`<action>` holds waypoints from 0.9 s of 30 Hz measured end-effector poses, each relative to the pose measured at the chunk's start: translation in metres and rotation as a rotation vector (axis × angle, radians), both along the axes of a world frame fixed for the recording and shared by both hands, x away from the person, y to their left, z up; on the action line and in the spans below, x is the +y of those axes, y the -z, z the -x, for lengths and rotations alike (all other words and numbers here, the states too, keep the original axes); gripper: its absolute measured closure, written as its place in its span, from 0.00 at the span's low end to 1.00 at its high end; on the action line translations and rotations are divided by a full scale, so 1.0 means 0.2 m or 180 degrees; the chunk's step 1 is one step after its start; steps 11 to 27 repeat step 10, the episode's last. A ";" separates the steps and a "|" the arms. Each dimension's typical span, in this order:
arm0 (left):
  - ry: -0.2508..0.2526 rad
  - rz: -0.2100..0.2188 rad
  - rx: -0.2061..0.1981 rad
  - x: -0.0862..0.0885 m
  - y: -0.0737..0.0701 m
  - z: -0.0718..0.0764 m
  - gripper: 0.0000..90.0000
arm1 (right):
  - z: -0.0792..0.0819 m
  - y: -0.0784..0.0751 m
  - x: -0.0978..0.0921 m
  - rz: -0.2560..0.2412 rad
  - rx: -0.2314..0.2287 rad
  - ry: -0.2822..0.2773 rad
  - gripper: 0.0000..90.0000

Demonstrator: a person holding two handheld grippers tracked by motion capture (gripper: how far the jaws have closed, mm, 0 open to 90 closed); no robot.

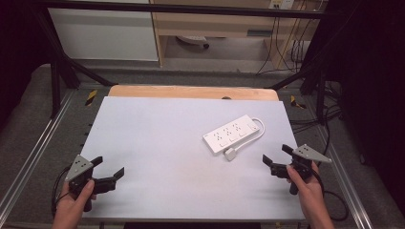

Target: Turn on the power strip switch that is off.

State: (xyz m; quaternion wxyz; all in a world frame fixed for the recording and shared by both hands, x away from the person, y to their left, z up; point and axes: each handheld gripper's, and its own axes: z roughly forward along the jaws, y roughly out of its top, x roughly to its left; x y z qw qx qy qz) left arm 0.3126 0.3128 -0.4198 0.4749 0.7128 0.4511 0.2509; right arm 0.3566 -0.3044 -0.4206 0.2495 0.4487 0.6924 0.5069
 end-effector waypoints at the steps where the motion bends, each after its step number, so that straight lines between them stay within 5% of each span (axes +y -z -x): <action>1: 0.0000 0.0002 0.0000 0.00 0.00 0.00 0.06 | 0.00 0.01 0.00 0.0007 0.0016 -0.0008 0.06; 7: -0.0001 0.0000 -0.0003 0.00 0.00 0.00 0.06 | 0.02 0.10 0.02 0.0106 0.0167 -0.0046 0.06; 10: -0.0001 0.0004 -0.0007 0.00 0.00 0.00 0.06 | 0.00 0.13 0.05 0.0291 0.0287 -0.0041 0.05; 27: -0.0001 0.0004 -0.0007 0.00 0.00 0.00 0.06 | 0.00 0.13 0.05 0.0291 0.0287 -0.0041 0.05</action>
